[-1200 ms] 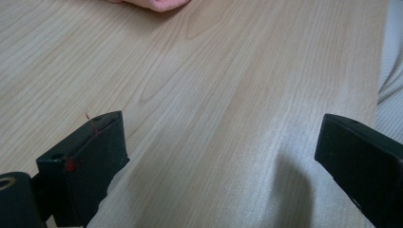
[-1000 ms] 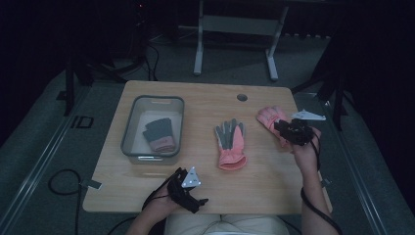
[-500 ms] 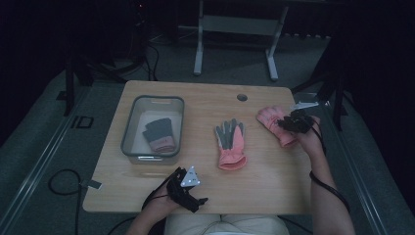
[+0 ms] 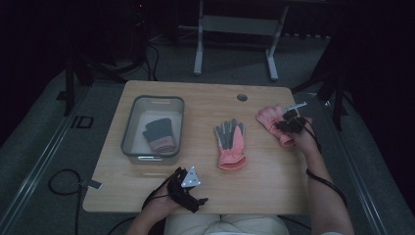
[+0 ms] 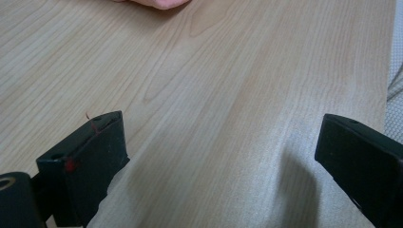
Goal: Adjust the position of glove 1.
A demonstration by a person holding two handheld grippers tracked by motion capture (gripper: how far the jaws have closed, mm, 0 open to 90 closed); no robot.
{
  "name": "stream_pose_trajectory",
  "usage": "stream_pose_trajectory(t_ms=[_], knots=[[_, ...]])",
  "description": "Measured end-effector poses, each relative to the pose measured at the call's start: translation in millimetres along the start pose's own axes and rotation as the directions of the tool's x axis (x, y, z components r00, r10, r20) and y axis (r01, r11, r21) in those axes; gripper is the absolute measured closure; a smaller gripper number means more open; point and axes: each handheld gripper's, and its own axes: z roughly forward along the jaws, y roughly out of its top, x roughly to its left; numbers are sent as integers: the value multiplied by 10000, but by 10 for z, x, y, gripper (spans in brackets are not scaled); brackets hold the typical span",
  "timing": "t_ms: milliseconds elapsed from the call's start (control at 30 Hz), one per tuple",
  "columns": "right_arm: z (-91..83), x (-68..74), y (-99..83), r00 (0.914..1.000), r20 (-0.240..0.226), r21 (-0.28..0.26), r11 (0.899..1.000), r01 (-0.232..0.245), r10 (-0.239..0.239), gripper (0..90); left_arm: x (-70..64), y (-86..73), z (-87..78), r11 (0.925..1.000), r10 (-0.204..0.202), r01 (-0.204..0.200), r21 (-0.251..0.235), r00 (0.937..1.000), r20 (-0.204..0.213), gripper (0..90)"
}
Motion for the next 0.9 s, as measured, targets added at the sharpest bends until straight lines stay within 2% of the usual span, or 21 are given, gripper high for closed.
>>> stream_pose_trajectory(t_ms=[133, 200, 267, 333, 367, 400, 433, 467, 567, 600, 633, 700, 767, 833, 900], knots=[[-13, 23, 17, 9994, 244, 50, 9996, -262, 261, 811, -1, 0, -4, 10000, -25, 25, -39, 10000, 0, 30], [-46, 48, 31, 9980, 394, 52, 9988, -496, 494, 841, -8, -1, -1, 9999, 40, -41, -101, 9999, -138, 30], [-121, 93, 62, 9946, 577, 2, 9962, -867, 865, 859, -5, -1, -4, 10000, 13, -14, -98, 9999, -103, 30], [-239, 133, 97, 9902, 505, -216, 9914, -1290, 1299, 861, -6, -4, -5, 9999, -12, 12, -105, 10000, -80, 30], [-239, 133, 97, 9902, 505, -216, 9914, -1290, 1299, 861, -6, -4, -5, 9999, -12, 12, -105, 10000, -80, 30], [-312, 161, 115, 9865, 553, -448, 9874, -1515, 1539, 861, -3, -3, -5, 10000, -15, 15, -89, 10000, -60, 30], [-502, 234, 161, 9754, 613, -949, 9740, -2056, 2119, 860, -2, -3, -5, 9999, -44, 43, -132, 10000, -53, 30], [-578, 263, 177, 9699, 569, -1082, 9672, -2298, 2368, 860, -2, -3, -4, 9999, -51, 50, -142, 10000, -60, 30], [-813, 375, 181, 9526, 534, -1553, 9449, -2882, 2994, 860, -6, 1, -7, 9999, -14, 13, -158, 9999, -103, 30], [-813, 375, 181, 9526, 534, -1553, 9449, -2882, 2994, 860, -7, 2, -8, 9999, 1, -2, -148, 9999, -110, 30], [-951, 453, 166, 9432, 562, -1780, 9329, -3131, 3273, 859, -10, 2, -9, 9999, 0, -1, -147, 10000, -88, 30], [-1061, 525, 131, 9326, 560, -1977, 9195, -3397, 3566, 860, -9, 1, -6, 9999, -11, 10, -127, 10000, -79, 30], [-1135, 598, 73, 9249, 598, -2055, 9114, -3566, 3754, 860, -3, 1, -8, 9999, -60, 59, -151, 10000, -79, 30], [-1194, 655, -13, 9090, 535, -2185, 8931, -3932, 4134, 860, 1, 1, -15, 9997, -124, 123, -228, 9999, -44, 30], [-1225, 726, -90, 9020, 558, -2181, 8868, -4074, 4281, 860, 0, 0, -17, 9997, -113, 112, -229, 9999, -57, 30]])
